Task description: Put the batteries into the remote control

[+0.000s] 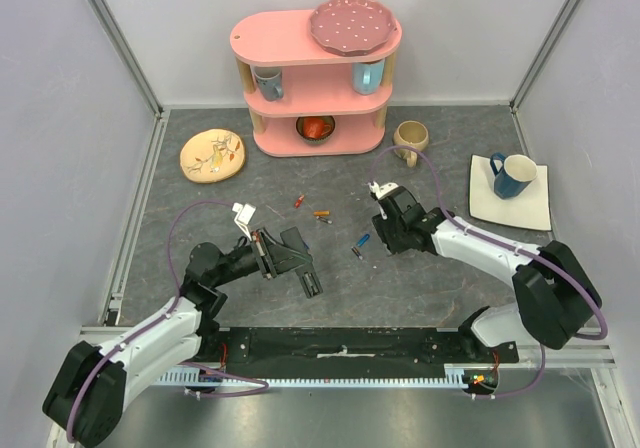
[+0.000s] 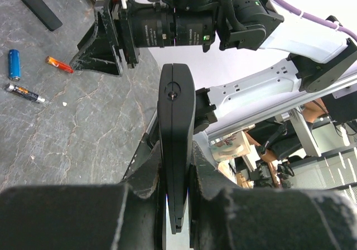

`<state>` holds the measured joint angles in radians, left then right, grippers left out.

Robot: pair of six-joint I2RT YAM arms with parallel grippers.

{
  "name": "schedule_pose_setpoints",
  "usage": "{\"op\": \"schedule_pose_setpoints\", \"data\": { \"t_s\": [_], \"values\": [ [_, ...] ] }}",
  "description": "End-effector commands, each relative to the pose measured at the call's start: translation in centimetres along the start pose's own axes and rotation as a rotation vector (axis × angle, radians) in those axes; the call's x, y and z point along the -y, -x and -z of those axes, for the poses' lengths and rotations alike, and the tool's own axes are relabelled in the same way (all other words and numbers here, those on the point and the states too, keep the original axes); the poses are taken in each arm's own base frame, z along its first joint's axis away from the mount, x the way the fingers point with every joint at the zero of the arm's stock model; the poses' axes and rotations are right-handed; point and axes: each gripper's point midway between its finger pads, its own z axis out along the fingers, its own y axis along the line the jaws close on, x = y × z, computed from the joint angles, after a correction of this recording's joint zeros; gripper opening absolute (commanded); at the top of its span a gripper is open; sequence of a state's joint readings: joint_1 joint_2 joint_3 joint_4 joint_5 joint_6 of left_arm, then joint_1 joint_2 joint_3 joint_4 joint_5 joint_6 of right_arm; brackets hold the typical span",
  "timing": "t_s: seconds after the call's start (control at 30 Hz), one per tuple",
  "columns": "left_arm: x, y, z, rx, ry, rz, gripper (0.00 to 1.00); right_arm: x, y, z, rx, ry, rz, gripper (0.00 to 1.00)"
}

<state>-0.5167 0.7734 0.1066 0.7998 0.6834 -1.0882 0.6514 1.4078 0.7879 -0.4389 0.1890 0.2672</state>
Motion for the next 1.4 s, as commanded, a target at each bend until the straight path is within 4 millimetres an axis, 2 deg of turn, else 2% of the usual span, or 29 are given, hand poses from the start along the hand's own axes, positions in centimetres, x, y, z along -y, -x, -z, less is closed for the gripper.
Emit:
{"op": "schedule_pose_setpoints", "data": {
  "t_s": [0.0, 0.37, 0.97, 1.23, 1.37],
  "values": [
    [0.2, 0.0, 0.1, 0.003, -0.019, -0.008, 0.02, -0.8, 1.6, -0.4, 0.042, 0.070, -0.013, 0.52],
    [-0.1, -0.2, 0.1, 0.001, -0.005, 0.009, 0.02, -0.7, 0.5, -2.0, -0.017, 0.084, -0.038, 0.47],
    [-0.1, -0.4, 0.4, 0.002, -0.002, 0.002, 0.02, -1.0, -0.8, -2.6, -0.066, 0.114, -0.069, 0.35],
    [-0.1, -0.4, 0.4, 0.002, -0.003, 0.004, 0.02, -1.3, -1.3, -2.4, -0.076, 0.125, -0.095, 0.18],
    [-0.1, -0.4, 0.4, 0.002, -0.003, 0.005, 0.02, -1.4, -1.9, -2.5, -0.090, 0.124, -0.110, 0.19]
  ]
}}
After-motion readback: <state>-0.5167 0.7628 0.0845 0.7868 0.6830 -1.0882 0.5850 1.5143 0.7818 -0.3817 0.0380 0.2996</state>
